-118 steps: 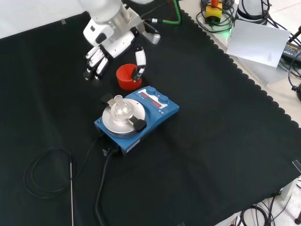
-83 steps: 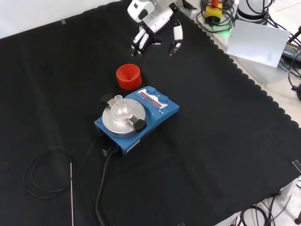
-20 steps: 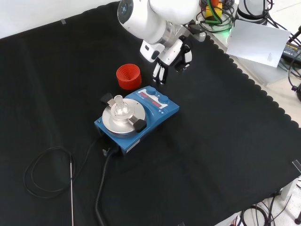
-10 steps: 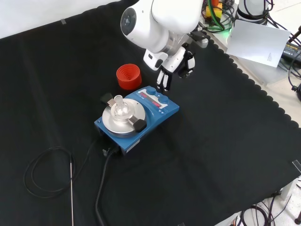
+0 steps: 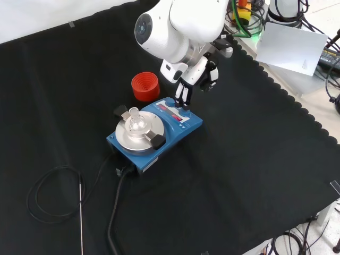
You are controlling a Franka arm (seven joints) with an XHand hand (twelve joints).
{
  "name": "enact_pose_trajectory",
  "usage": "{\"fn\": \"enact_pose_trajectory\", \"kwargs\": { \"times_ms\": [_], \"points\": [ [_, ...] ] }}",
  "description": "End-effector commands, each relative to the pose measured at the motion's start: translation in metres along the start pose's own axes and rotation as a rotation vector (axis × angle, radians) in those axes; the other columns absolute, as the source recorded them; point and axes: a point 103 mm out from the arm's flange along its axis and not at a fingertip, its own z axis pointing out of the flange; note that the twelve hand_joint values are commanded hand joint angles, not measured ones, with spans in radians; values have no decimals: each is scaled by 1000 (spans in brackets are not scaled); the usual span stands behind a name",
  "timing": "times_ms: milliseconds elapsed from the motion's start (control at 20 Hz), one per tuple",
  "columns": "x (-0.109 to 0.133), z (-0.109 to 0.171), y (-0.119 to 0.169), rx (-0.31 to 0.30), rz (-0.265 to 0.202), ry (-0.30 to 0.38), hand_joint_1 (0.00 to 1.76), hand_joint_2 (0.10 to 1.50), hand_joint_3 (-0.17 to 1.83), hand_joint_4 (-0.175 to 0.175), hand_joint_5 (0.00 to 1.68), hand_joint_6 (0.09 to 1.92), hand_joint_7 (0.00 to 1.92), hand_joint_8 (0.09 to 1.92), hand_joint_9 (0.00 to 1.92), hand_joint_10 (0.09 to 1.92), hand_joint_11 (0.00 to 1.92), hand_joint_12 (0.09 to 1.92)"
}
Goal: Turn on the heater.
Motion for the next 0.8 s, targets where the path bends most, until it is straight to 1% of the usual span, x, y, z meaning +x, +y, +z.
{"fn": "enact_pose_trajectory", "kwargs": {
  "times_ms": [50,400,650,700,800],
  "points": [
    [-6,-5,2,-19,2,-6,1439,608,1065,-80,398,87,1694,1703,1825,1661,1740,1391],
    [-8,0,7,-2,-6,-2,1438,609,1066,-79,399,87,1696,1699,1825,1658,1741,1391],
    [-4,3,9,4,-12,-9,1437,610,1066,-78,402,87,1698,1696,1825,1657,1741,1390],
    [4,2,9,5,-3,-22,1437,610,1066,-78,402,87,1698,1696,1825,1656,1741,1390],
    [8,2,9,6,0,-25,1437,610,1066,-78,403,87,1699,1695,1826,1656,1741,1390]
  ]
}}
